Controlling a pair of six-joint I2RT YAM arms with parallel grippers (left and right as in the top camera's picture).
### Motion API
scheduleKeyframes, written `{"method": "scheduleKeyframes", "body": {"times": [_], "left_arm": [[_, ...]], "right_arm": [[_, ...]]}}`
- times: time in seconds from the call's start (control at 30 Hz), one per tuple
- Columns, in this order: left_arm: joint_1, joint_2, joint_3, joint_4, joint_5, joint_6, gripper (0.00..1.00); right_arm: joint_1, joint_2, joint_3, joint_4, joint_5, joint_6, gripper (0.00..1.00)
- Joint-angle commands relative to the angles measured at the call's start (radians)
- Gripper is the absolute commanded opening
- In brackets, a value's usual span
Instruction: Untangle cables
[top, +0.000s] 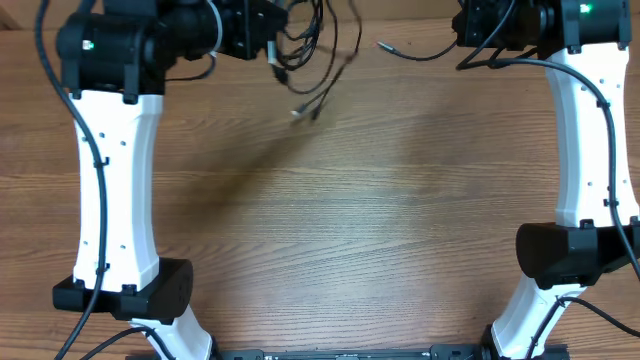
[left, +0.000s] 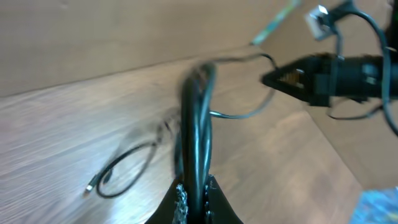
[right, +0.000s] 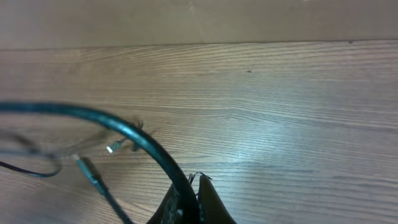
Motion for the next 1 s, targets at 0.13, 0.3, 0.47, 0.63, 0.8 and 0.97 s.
{"method": "scheduleKeyframes", "body": {"times": [0.13, 0.3, 0.47, 0.63, 0.8, 0.97], "left_arm": [[0.048, -0.011, 0.024, 0.008, -0.186, 0.018, 0.04], [0.047, -0.008, 0.024, 0.008, -0.319, 0.017, 0.05], [0.047, -0.005, 0.024, 0.008, -0.401, 0.017, 0.11], [0.047, -0.005, 0.024, 0.008, -0.438, 0.018, 0.37], [0.047, -0.005, 0.024, 0.008, -0.439, 0.018, 0.35], [0.047, -0.005, 0.024, 0.008, -0.439, 0.017, 0.8]], "right_arm": [[-0.016, 0.003, 0.0, -0.012, 0.149, 0.074, 0.04], [-0.016, 0.003, 0.0, -0.011, 0.188, 0.083, 0.04], [-0.02, 0.003, 0.0, -0.011, 0.271, 0.13, 0.04], [-0.021, 0.003, 0.0, -0.01, 0.27, 0.146, 0.04], [-0.021, 0.003, 0.0, -0.004, 0.27, 0.149, 0.04], [-0.02, 0.003, 0.0, -0.003, 0.245, 0.151, 0.04]]}}
